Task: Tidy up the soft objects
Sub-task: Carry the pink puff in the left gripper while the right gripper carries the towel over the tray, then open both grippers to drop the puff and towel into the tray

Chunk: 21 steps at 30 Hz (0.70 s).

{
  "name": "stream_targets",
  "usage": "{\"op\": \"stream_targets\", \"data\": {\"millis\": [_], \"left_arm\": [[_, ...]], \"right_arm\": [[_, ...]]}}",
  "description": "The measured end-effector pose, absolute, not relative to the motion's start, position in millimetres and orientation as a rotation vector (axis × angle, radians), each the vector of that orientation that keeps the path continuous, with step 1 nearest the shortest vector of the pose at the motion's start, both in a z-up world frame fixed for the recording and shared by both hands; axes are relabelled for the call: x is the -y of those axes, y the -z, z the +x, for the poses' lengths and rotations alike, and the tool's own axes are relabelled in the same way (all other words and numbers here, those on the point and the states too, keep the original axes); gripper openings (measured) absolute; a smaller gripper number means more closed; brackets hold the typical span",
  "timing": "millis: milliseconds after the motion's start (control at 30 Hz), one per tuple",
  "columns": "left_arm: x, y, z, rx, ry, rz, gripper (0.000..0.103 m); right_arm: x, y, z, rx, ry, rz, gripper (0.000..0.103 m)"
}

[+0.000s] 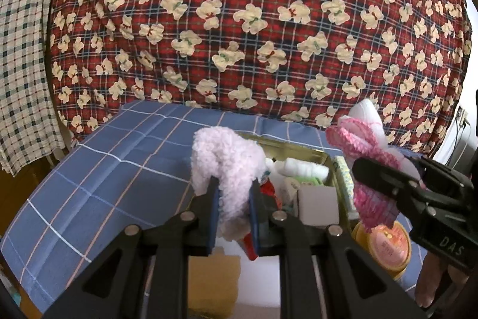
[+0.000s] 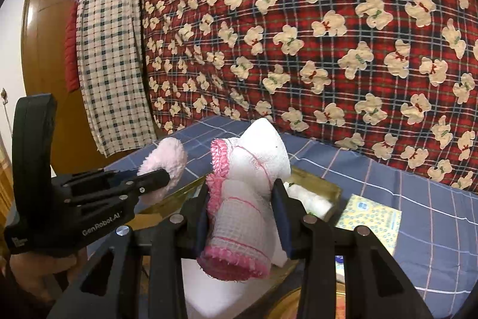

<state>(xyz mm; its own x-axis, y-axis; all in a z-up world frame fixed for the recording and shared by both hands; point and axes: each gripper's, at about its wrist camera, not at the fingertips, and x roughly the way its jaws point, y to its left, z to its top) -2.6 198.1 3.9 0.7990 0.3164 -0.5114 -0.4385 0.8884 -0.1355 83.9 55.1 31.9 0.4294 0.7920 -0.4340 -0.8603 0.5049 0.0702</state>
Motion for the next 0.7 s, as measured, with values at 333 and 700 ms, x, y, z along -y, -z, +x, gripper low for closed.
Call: {"op": "stream_targets", "data": {"millis": [333, 700], "left_arm": [[-204.9, 6.5, -7.1, -0.540, -0.451, -0.254, 0.015], [-205.5, 20.9, -5.4, -0.578, -0.458, -0.269, 0.034]], "right_arm": [[-74.3, -17.5, 75.7, -0.483, -1.053, -0.232, 0.041], [-87.0, 14.0, 72.8, -0.580, -1.073, -0.322, 0.061]]}}
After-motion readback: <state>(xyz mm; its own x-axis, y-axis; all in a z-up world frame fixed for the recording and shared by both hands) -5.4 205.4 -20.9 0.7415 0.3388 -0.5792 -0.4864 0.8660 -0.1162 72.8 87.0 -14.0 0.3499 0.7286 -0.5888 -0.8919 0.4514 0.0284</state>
